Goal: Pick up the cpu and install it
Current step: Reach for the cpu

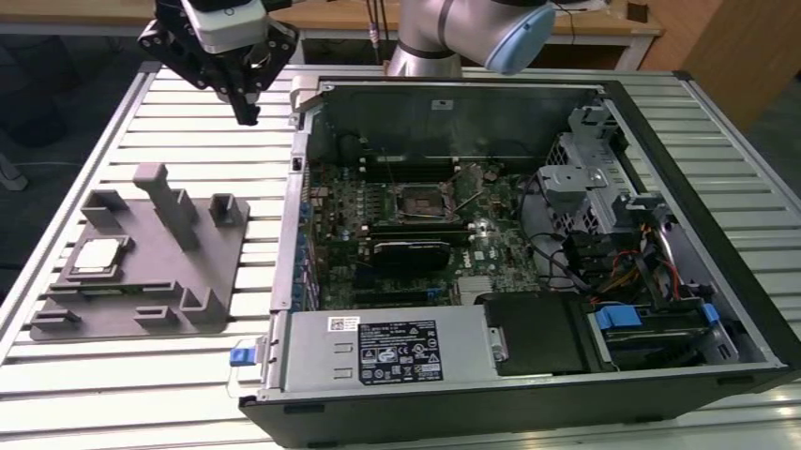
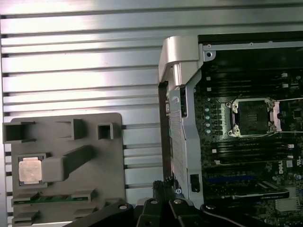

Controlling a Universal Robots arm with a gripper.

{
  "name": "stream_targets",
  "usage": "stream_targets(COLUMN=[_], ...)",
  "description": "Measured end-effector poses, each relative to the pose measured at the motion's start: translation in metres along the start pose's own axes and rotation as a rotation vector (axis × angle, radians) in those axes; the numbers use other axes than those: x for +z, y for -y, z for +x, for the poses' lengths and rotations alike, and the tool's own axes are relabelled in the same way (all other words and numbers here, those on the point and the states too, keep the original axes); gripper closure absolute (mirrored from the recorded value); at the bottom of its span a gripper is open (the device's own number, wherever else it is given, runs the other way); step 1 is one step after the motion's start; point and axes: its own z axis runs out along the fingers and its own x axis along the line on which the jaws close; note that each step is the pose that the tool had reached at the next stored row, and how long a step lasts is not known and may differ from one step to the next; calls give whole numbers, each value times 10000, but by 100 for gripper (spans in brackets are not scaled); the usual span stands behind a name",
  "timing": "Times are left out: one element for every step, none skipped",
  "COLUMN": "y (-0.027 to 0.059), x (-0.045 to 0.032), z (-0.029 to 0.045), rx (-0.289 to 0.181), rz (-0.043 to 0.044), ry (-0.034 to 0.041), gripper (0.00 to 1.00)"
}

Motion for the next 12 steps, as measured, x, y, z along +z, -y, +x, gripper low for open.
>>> stream_targets(y=[1,1,1,2,2,3,3,3,4,4,4,4], x=[0,-1,-1,-1,-1,-1,-1,-1,-1,-1,-2,-2], z=[7,13,17,22,27,33,38,43,48,51,55,60], rx=[0,0,0,0,0,0,-1,0,0,-1,-1,0], rz=[0,0,0,0,0,0,0,0,0,0,1,0], ry=[0,0,0,0,0,0,0,0,0,0,0,0], gripper=[89,89,89,89,89,89,89,89,89,89,89,89])
